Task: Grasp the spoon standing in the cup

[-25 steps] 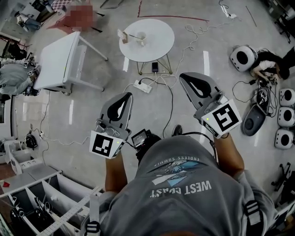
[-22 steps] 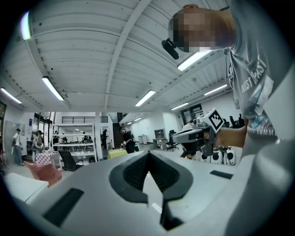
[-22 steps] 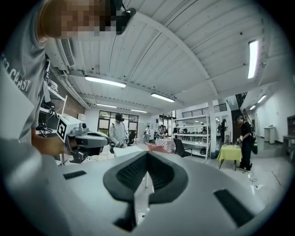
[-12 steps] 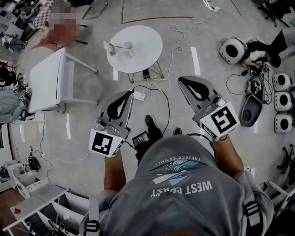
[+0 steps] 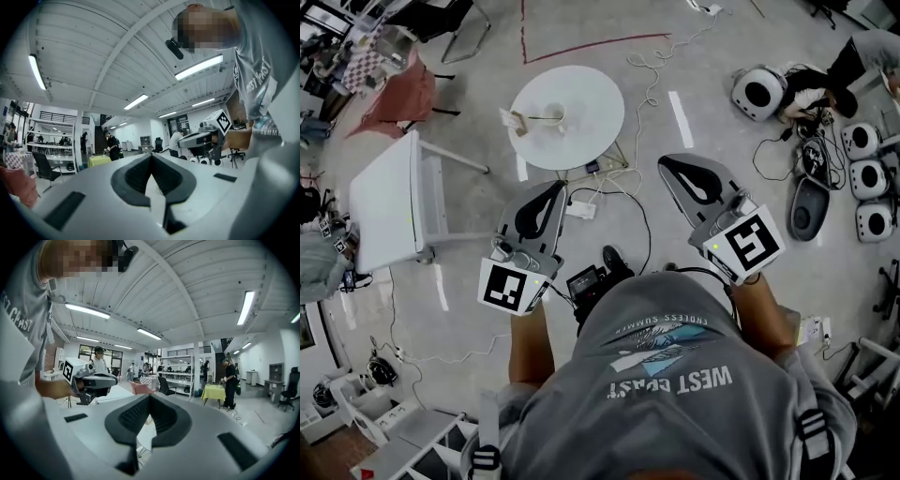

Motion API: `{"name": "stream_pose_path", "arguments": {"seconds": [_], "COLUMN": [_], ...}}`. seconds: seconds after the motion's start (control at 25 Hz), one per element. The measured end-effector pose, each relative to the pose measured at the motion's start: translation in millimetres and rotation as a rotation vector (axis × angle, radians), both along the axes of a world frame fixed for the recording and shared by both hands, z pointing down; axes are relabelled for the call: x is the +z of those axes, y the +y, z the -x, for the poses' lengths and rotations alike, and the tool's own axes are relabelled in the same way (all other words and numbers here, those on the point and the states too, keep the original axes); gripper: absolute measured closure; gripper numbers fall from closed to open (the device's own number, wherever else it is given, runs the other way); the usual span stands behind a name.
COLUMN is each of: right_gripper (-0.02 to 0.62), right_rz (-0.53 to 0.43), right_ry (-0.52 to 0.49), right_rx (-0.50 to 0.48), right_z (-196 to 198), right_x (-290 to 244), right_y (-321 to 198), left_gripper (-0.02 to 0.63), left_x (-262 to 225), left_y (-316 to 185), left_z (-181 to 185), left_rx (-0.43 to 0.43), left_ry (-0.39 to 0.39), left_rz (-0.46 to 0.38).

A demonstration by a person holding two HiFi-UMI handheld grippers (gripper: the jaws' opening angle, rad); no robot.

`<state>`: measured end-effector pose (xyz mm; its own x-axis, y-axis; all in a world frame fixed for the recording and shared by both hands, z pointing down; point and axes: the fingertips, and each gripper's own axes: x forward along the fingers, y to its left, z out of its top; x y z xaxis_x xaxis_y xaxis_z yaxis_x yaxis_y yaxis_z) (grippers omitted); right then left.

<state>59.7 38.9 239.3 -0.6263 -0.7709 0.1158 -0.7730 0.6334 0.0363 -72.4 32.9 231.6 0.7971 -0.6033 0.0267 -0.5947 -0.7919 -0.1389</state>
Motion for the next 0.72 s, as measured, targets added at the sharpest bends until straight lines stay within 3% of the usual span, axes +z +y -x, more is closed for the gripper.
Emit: {"name": "stream_pose_path", "arguments": {"seconds": [0.4,0.72], "right_gripper": [0.594,0.594], "right_rz": [0.007,0.001], "right_ry": [0.027,0.061], "right_rx": [0.102,0.131], "right_z": [20,38], "right_x": [-2,-11], "right_y": [-17,-37], "left_gripper": [0.603,0.603], "left_x": [3,-6], "left_y": [-33,-57], "left_z": [22,42], "left_rx": [0.103,0.124], "left_ry": [0.018,0.055], "left_rz": [-0.003,-0.021]}}
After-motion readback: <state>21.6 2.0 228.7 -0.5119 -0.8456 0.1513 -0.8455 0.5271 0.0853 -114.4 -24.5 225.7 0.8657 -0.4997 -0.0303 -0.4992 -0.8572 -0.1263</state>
